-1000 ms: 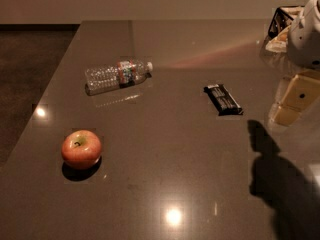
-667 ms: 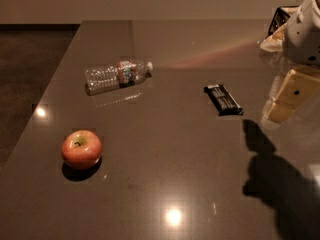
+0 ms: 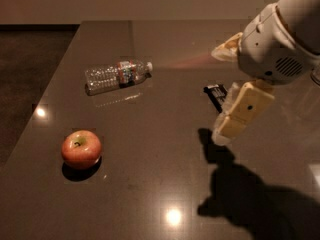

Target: Move apple near water bottle

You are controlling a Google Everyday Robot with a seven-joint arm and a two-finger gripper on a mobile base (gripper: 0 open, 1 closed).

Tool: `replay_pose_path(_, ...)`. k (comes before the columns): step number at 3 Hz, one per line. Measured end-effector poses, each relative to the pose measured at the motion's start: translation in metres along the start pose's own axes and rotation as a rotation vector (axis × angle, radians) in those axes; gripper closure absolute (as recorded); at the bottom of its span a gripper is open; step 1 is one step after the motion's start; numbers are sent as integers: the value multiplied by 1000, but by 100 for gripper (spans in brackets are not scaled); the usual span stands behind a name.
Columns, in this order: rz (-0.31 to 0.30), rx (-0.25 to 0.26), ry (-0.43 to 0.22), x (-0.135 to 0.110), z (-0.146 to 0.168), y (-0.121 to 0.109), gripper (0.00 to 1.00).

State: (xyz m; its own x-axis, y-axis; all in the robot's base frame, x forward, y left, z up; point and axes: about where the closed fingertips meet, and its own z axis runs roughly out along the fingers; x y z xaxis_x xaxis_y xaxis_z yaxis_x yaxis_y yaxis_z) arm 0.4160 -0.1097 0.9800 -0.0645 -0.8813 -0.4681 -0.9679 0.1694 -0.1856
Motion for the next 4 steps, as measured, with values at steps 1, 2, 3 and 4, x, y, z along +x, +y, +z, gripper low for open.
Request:
replay_pose_path(1, -102, -78, -83, -63, 58, 42, 0)
replay_pose_path(2, -147, -127, -84, -95, 102, 58, 0)
replay_pose_path(3, -164, -182, -76, -118, 143, 71, 0)
replay_pose_path(4, -176, -222, -66, -138, 173, 80, 0)
